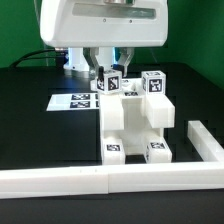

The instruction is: Assemble chair

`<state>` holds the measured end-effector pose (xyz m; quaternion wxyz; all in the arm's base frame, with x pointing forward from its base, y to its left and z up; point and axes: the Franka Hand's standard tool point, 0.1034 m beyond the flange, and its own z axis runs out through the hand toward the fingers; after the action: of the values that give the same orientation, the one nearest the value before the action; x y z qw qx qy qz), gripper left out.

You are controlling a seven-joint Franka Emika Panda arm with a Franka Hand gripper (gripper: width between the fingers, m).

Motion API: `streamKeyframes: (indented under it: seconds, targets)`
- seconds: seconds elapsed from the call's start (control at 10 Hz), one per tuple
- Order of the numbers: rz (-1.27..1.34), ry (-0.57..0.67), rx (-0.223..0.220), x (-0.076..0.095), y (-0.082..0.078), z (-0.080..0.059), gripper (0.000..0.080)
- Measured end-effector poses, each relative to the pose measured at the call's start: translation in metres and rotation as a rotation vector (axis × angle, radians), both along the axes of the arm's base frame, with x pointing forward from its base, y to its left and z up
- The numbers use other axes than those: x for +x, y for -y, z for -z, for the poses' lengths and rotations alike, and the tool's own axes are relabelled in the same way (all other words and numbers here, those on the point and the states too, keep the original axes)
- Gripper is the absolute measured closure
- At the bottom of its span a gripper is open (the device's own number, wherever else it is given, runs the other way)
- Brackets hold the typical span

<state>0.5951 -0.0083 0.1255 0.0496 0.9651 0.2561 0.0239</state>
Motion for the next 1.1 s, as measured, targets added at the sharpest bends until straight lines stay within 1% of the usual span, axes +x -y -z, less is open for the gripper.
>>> streamKeyframes:
  seconds: [0.7, 1.0, 1.1]
  targets:
    - [0.004, 0.0, 0.0, 0.0, 0.0, 0.0, 0.0514]
    - [0.056, 0.005, 0.005, 0.0, -0.0001, 0.0, 0.0514]
    - [0.125, 0.01, 0.01, -0.0001, -0.0001, 0.0001, 0.0514]
